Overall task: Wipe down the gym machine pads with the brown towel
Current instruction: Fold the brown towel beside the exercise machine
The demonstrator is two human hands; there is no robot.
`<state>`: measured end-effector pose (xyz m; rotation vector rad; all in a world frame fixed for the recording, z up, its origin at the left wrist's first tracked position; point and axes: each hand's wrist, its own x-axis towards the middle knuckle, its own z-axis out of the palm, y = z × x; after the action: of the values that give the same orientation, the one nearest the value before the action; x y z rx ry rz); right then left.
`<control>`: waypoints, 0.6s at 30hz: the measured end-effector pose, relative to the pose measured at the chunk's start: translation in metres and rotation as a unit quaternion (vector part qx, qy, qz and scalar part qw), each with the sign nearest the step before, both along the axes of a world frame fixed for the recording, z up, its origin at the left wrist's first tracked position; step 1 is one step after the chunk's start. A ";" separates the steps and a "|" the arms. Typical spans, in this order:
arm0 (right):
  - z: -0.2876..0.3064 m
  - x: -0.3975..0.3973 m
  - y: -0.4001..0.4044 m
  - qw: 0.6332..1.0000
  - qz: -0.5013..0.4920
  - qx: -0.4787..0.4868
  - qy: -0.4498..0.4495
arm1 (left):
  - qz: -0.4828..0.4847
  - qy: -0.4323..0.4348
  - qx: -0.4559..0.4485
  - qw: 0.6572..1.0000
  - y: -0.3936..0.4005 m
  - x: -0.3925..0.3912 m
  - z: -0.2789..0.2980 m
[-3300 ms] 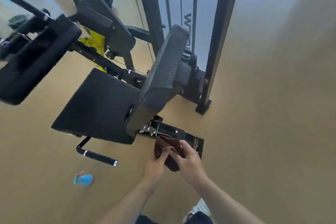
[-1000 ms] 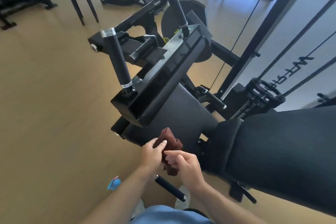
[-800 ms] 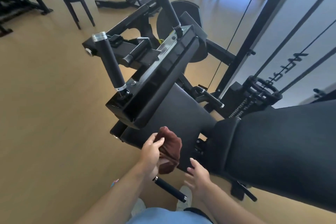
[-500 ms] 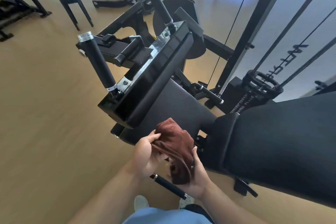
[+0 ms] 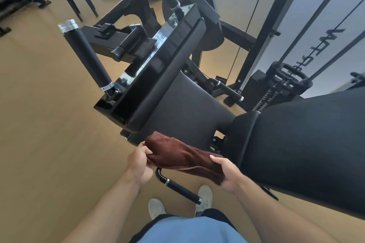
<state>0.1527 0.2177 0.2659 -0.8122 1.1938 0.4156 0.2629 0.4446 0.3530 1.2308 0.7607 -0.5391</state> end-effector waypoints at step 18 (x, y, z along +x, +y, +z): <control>0.056 0.074 0.024 0.983 0.016 -0.171 -0.063 | -0.344 -0.088 0.126 0.926 -0.076 0.009 -0.030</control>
<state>0.2268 0.2417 0.3222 -1.1387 1.1492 0.1812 0.2715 0.3687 0.3232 1.7714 0.2266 -0.9024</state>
